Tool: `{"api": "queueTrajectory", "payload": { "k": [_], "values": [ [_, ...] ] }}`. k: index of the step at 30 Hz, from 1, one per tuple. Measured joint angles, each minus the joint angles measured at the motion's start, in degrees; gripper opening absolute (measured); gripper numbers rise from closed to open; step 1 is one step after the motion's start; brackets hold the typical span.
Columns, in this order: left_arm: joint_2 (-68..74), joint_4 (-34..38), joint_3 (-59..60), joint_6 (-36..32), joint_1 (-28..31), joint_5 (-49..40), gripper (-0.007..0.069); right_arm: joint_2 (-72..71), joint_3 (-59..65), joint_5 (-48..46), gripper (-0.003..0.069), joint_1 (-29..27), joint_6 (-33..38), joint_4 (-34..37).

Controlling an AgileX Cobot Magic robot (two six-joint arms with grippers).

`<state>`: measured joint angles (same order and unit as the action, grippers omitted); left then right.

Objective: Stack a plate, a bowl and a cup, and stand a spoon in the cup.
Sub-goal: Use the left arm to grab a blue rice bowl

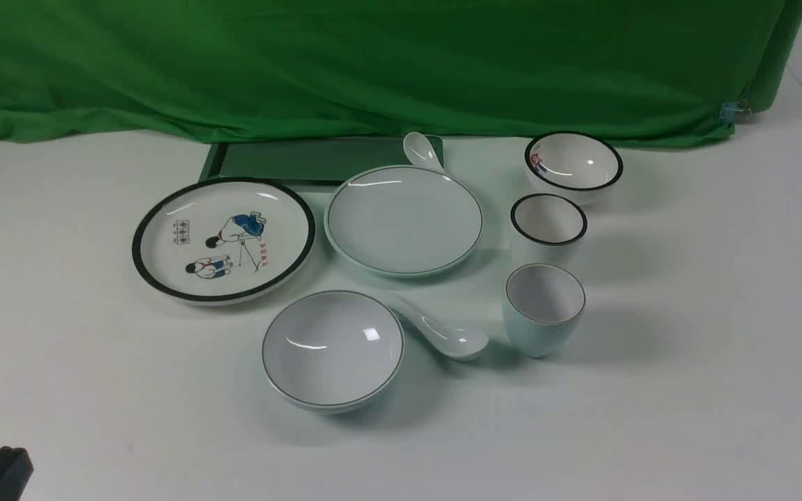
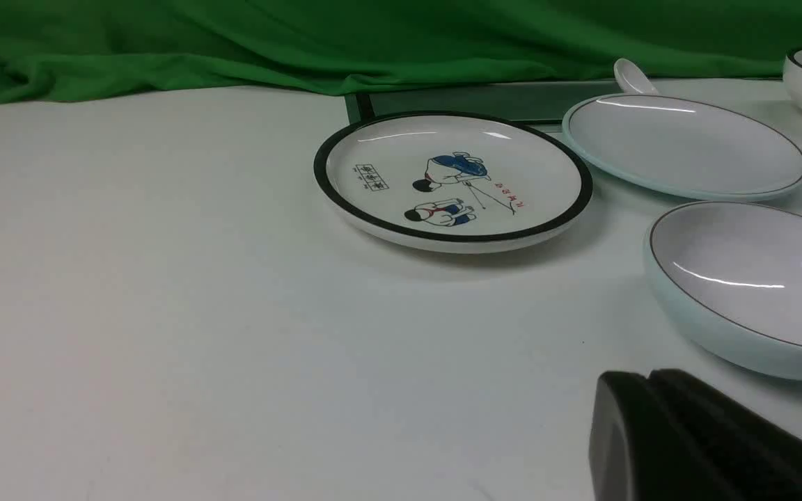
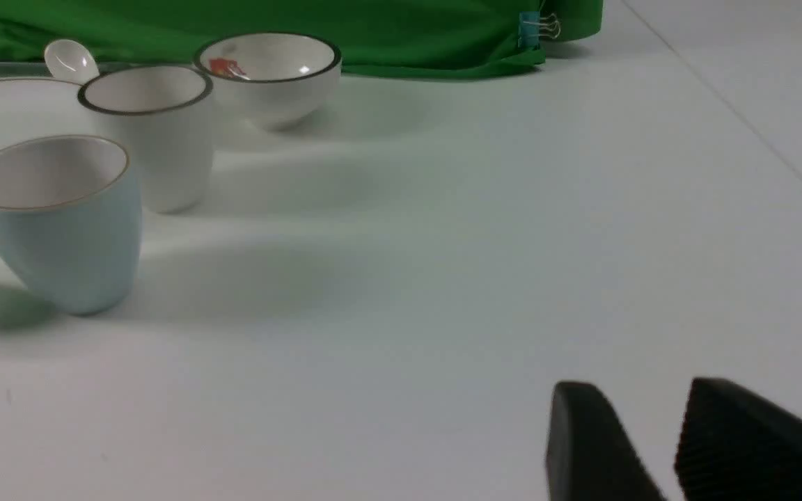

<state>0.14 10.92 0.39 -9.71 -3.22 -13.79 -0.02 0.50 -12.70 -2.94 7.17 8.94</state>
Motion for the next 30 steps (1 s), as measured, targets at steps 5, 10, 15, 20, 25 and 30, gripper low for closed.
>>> {"api": "queueTrajectory", "payload": {
  "k": [5,10,15,20,25,30],
  "values": [
    [0.0,0.0,0.0,0.0,0.0,0.0,-0.0029,0.0,0.0,0.0,0.0242,0.0,0.0,0.0],
    [0.0,0.0,0.0,0.0,0.0,0.0,-0.0029,0.0,0.0,-0.1,0.0242,0.0,0.0,0.0],
    [0.0,0.0,0.0,0.0,0.0,0.0,-0.0029,0.0,0.0,-0.1,0.0242,0.0,0.0,0.0],
    [0.0,0.0,0.0,0.0,0.0,0.0,-0.0029,0.0,0.0,-0.1,0.0242,0.0,0.0,0.0],
    [0.0,-0.8,0.0,0.0,0.0,0.0,-0.0029,0.0,0.0,-0.1,0.0242,0.0,0.0,0.0],
    [0.0,-1.3,0.0,0.0,0.0,0.0,-0.0029,0.0,0.0,-0.1,0.0242,0.0,0.0,0.0]
  ]
}}
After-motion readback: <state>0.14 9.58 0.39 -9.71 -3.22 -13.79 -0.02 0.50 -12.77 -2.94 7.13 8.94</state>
